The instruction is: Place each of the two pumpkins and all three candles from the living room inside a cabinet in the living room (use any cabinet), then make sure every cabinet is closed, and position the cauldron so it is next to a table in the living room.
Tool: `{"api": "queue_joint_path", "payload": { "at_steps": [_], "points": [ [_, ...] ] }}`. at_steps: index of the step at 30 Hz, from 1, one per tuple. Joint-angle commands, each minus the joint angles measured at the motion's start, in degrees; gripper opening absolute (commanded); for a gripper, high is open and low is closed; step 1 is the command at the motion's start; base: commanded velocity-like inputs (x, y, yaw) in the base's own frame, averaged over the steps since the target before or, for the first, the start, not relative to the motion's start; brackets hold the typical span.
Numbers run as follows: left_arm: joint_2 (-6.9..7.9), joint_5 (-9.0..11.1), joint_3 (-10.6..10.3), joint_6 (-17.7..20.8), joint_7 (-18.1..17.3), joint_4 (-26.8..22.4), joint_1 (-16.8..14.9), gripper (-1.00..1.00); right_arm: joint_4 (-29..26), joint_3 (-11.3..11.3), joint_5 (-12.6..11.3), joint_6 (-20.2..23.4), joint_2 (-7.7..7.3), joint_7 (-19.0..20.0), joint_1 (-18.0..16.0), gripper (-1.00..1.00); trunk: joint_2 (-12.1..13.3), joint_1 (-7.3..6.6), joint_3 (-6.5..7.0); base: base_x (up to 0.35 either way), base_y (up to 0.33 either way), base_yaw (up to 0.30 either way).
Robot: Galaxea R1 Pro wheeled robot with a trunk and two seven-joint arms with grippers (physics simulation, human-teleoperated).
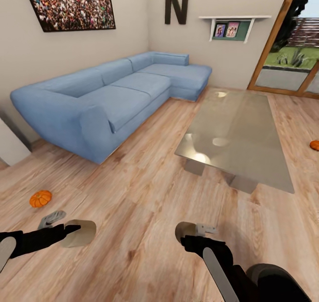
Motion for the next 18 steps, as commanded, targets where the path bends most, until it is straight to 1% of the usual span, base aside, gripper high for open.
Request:
{"api": "queue_joint_path", "payload": {
  "at_steps": [1, 8, 14, 18],
  "points": [
    [0.00, -0.20, 0.06, 0.23, -0.58, 0.01, -0.01, -1.00, -0.04, 0.09, -0.64, 0.07, 0.00, -0.56, -0.05, -1.00, 0.40, -0.23, 0.14, 0.000, 0.000, -0.284],
    [-0.09, -0.28, -0.07, 0.20, -0.39, 0.27, -0.01, -1.00, -0.04, 0.14, -0.56, 0.06, 0.00, -0.56, -0.05, -1.00, 3.20, -1.77, 1.40, 0.000, 0.000, -0.276],
    [-0.12, -0.32, -0.09, 0.08, -0.29, 1.50, -0.01, -1.00, -0.04, 0.12, -0.51, -0.02, 0.00, -0.54, -0.05, -1.00, 5.61, -3.09, 2.51, 0.000, 0.000, -0.068],
    [-0.17, -0.37, -0.09, 0.01, -0.21, 2.00, -0.01, -1.00, -0.04, 0.20, -0.66, -1.39, 0.00, -0.54, -0.05, -1.00, 7.21, -3.97, 3.42, 0.000, 0.000, -0.167]
  ]
}}
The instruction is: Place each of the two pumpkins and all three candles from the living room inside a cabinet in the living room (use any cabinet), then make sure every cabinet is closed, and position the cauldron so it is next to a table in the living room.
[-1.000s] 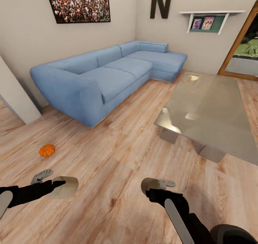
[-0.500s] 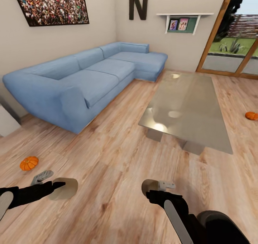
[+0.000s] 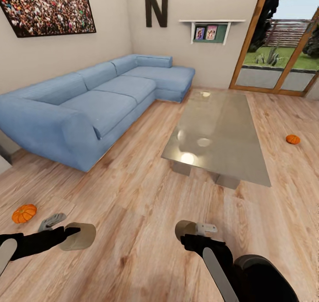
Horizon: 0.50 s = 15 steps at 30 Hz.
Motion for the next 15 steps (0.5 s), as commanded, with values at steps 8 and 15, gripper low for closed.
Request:
{"api": "queue_joint_path", "payload": {
  "at_steps": [8, 15],
  "points": [
    [-0.01, -1.47, 0.10, 0.16, -0.48, 0.76, -0.01, -1.00, -0.04, 0.11, -0.61, -0.17, -0.02, -0.57, -0.04, -1.00, 3.20, -1.77, 1.88, 0.000, 0.000, -0.221],
    [-0.25, -4.05, 0.10, 0.08, -0.41, 0.86, -0.01, -1.00, -0.02, 0.06, -0.61, -0.34, -0.03, -0.50, -0.04, -1.00, 4.01, -2.21, 2.66, 0.000, 0.000, -0.234]
  ]
}}
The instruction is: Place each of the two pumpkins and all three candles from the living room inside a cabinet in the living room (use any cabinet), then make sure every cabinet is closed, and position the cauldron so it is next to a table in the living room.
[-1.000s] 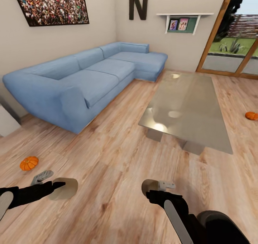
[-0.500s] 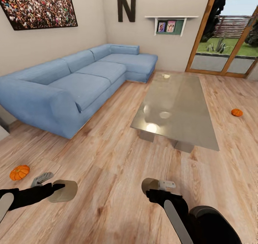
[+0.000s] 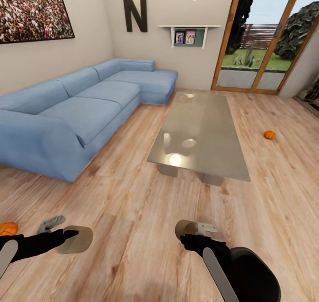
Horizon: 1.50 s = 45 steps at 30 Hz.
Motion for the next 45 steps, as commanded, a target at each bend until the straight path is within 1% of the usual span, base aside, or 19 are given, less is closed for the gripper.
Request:
{"api": "queue_joint_path", "payload": {
  "at_steps": [1, 4, 9, 13, 14, 15, 16, 18, 19, 20, 23, 24, 26, 29, 33, 38, 45],
  "points": [
    [-0.01, -0.49, 0.10, 0.23, -0.58, 0.02, -0.02, -1.00, 0.00, 0.08, -0.57, 0.06, 0.01, -0.57, -0.05, -1.00, -0.02, 0.00, 0.02, 0.000, 0.000, -0.235],
    [-0.02, -0.59, 0.10, 0.23, 0.42, 0.92, -0.03, -1.00, 0.56, 0.05, -0.57, 0.04, 0.02, -0.55, -0.05, -1.00, -0.02, 0.00, 0.20, 0.000, 0.000, -0.235],
    [-0.20, -0.67, 0.03, 0.23, 5.45, 1.68, -0.04, -1.00, 0.80, 0.01, -0.57, 0.04, 0.02, -0.54, -0.05, -1.00, -0.02, 0.00, 0.50, 0.000, 0.000, -0.235],
    [-0.60, -0.75, 0.01, 0.18, 7.17, 1.78, -0.02, -1.00, 0.81, -0.03, -0.57, 0.04, 0.02, -0.54, -0.05, -1.00, -0.02, 0.00, 0.74, 0.000, 0.000, -0.235],
    [-0.65, -0.75, -0.05, 0.18, 7.94, 1.79, -0.02, -1.00, 0.81, -0.04, -0.57, 0.04, 0.02, -0.54, -0.05, -1.00, -0.02, 0.00, 0.80, 0.000, 0.000, -0.235],
    [-0.81, -0.76, -0.12, 0.16, 9.59, 1.81, -0.03, -1.00, 0.81, -0.06, -0.57, 0.04, 0.02, -0.54, -0.05, -1.00, -0.02, 0.00, 0.86, 0.000, 0.000, -0.235],
    [-1.09, -0.76, -0.17, 0.15, 10.92, 1.81, -0.02, -1.00, 0.81, -0.07, -0.57, 0.04, 0.02, -0.54, -0.05, -1.00, -0.02, 0.00, 0.92, 0.000, 0.000, -0.235],
    [-2.23, -0.76, -0.22, 0.14, 14.90, 1.82, -0.05, -1.00, 0.81, -0.07, -0.57, 0.04, 0.02, -0.54, -0.05, -1.00, -0.02, 0.00, 1.04, 0.000, 0.000, -0.235],
    [-2.82, -0.76, -0.25, 0.13, 16.60, 1.82, -0.05, -1.00, 0.81, -0.07, -0.57, 0.04, 0.02, -0.54, -0.05, -1.00, -0.02, 0.00, 1.10, 0.000, 0.000, -0.235],
    [-3.70, -0.76, -0.26, 0.12, 19.07, 1.82, -0.03, -1.00, 0.81, -0.09, -0.55, 0.04, 0.02, -0.54, -0.05, -1.00, -0.02, 0.00, 1.16, 0.000, 0.000, -0.235],
    [-5.50, -0.88, -0.28, 0.13, 23.51, 1.65, -0.03, -1.00, 0.81, -0.15, -0.55, 0.04, 0.02, -0.54, -0.05, -1.00, -0.02, 0.00, 1.34, 0.000, 0.000, -0.235],
    [-5.84, -0.90, -0.27, 0.10, 24.17, 1.44, -0.04, -1.00, 0.81, -0.12, -0.56, 0.04, 0.02, -0.54, -0.05, -1.00, -0.02, 0.00, 1.40, 0.000, 0.000, -0.235],
    [-6.23, -0.91, -0.26, 0.07, 24.91, 1.15, -0.02, -1.00, 0.83, -0.09, -0.57, 0.04, 0.02, -0.54, -0.05, -1.00, -0.02, 0.00, 1.52, 0.000, 0.000, -0.235],
    [-6.38, -0.88, -0.21, -0.68, 25.09, 0.99, -0.05, -1.00, 0.86, -0.13, -0.57, 0.04, 0.02, -0.54, -0.05, -1.00, -0.02, 0.00, 1.70, 0.000, 0.000, -0.235],
    [-6.43, -0.87, -0.30, -1.30, 25.13, 0.95, -0.04, -1.00, 0.97, -0.08, -0.50, 0.04, 0.02, -0.60, -0.05, -1.00, -0.02, 0.00, 1.89, 0.000, 0.000, -0.236],
    [-6.44, -0.87, -0.42, -3.24, 24.94, 0.94, -0.04, -1.00, 0.99, -0.02, -0.55, 0.04, 0.01, -0.57, -0.05, -1.00, -0.02, 0.00, 1.93, 0.000, 0.000, -0.058],
    [-6.44, -0.85, -0.43, -3.46, 24.92, 0.94, -0.03, -1.00, 1.03, -0.07, -0.57, 0.04, 0.02, -0.54, -0.05, -1.00, -0.02, 0.00, 1.76, -0.018, 0.000, -0.203]
  ]
}}
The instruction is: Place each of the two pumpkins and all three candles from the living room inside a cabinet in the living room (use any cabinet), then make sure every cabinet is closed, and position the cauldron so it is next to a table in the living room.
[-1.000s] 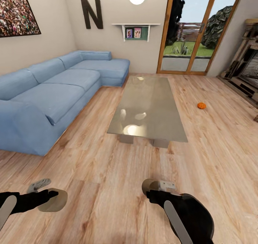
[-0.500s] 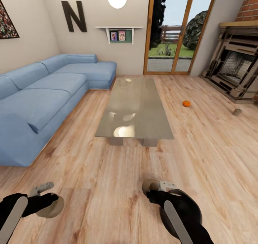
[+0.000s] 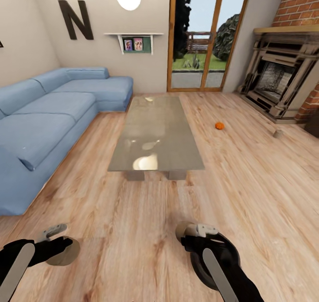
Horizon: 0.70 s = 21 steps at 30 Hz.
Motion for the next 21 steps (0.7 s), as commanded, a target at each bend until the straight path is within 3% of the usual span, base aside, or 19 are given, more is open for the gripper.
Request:
{"api": "queue_joint_path", "payload": {
  "at_steps": [1, 12, 14, 17, 18, 21],
  "points": [
    [0.01, 0.59, 0.03, 0.19, 0.51, -0.06, 0.00, -1.00, 0.01, 0.07, -0.62, 0.06, 0.00, -0.56, -0.05, -1.00, -0.03, -0.02, -0.08, -0.166, 0.000, -0.261],
    [-0.48, 0.59, -0.76, 0.01, 0.62, -0.06, 0.01, -1.00, 0.24, 0.04, -0.62, 0.04, 0.00, -0.56, -0.05, -1.00, -0.03, -0.02, -0.42, -0.091, 0.000, -0.265],
    [-1.50, 0.55, -3.39, -0.36, 0.76, -0.06, 0.01, -1.00, 0.24, 0.03, -0.62, 0.04, 0.00, -0.56, -0.05, -1.00, -0.03, -0.02, -0.48, -0.002, 0.000, -0.267],
    [-3.00, 0.30, -11.82, -4.79, 0.92, 0.25, -0.03, -1.00, 0.26, -0.34, -0.60, 0.04, -0.06, -0.56, -0.05, -1.00, -0.03, -0.02, -0.56, -0.001, 0.000, -0.267],
    [-3.12, 0.25, -13.61, -5.82, 0.95, 0.35, -0.02, -1.00, 0.26, -0.88, -0.61, 0.05, -0.07, -0.56, -0.05, -1.00, -0.03, -0.02, -0.59, 0.000, 0.000, -0.267],
    [-3.39, 0.17, -16.76, -7.41, 1.06, 0.79, 0.00, -1.00, 0.26, -4.80, -0.67, 0.17, -0.15, -0.52, -0.05, -1.00, -0.03, -0.02, -0.67, 0.000, 0.000, -0.269]
  ]
}}
